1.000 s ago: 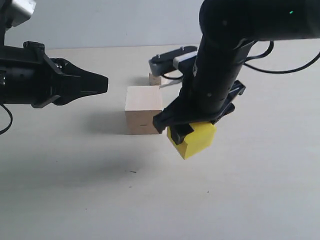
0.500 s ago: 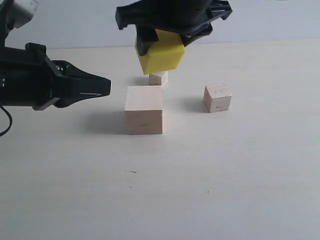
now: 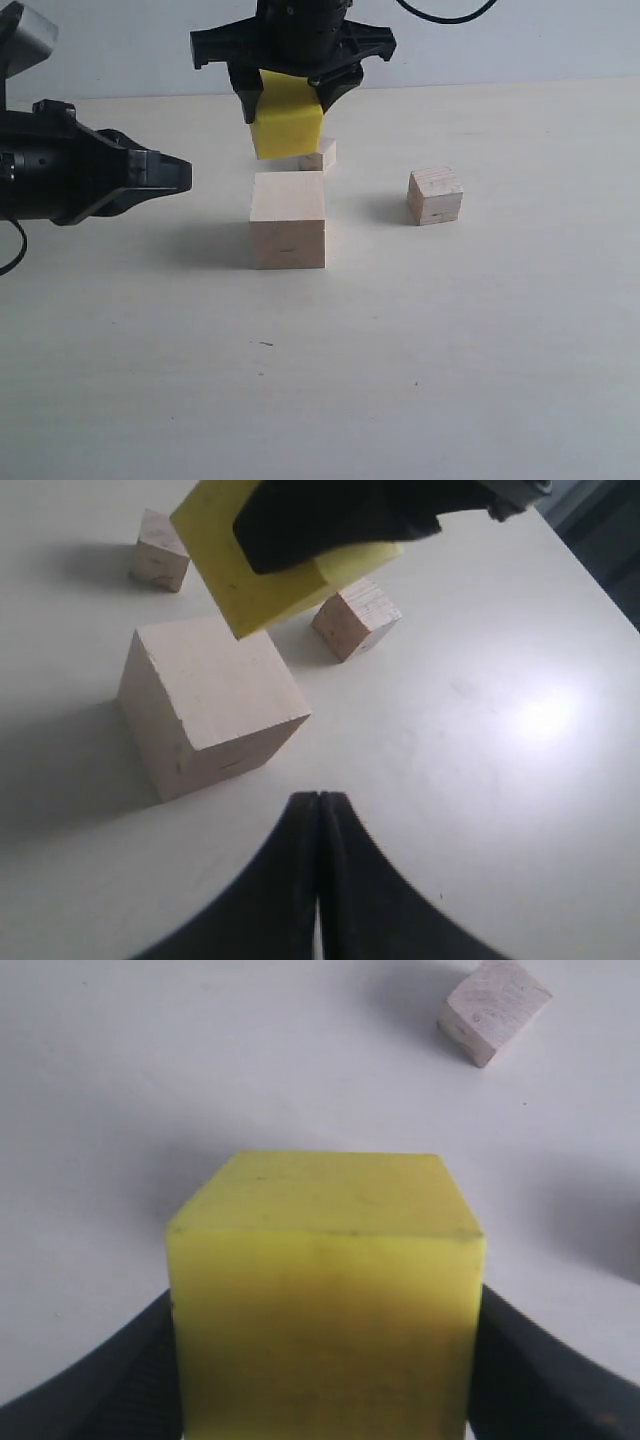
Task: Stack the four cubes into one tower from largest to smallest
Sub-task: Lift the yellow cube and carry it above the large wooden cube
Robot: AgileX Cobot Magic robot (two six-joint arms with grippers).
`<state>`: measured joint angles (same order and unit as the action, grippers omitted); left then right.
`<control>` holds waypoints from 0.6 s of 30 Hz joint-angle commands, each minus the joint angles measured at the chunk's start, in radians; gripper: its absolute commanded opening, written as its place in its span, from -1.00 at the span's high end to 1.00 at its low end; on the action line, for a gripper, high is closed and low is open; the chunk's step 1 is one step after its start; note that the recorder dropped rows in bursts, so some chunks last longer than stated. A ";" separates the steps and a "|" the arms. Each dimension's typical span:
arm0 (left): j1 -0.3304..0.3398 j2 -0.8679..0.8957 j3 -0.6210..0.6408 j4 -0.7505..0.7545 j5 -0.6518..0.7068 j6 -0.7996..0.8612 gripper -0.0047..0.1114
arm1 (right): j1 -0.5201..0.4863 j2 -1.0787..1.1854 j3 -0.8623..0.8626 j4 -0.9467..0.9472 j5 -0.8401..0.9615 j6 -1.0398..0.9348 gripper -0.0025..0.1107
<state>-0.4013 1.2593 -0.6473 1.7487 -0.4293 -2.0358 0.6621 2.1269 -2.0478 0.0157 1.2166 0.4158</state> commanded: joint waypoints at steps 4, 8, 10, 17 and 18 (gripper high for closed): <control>-0.007 -0.007 0.010 -0.004 0.020 -0.002 0.92 | -0.078 0.062 -0.035 0.129 0.005 0.040 0.96; -0.007 -0.007 0.010 -0.004 0.022 0.002 0.92 | -0.081 0.065 -0.035 0.134 0.005 0.040 0.96; -0.007 -0.007 0.010 -0.004 0.025 0.005 0.92 | -0.081 0.067 -0.035 0.141 0.005 0.038 0.96; -0.007 -0.007 0.010 -0.004 0.029 0.014 0.92 | -0.074 0.071 -0.033 0.148 0.005 0.038 0.96; -0.007 -0.007 0.010 -0.004 0.029 0.014 0.92 | -0.070 0.071 -0.033 0.142 0.005 0.038 0.96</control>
<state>-0.4013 1.2593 -0.6402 1.7487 -0.4164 -2.0267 0.5832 2.1997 -2.0739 0.1619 1.2231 0.4548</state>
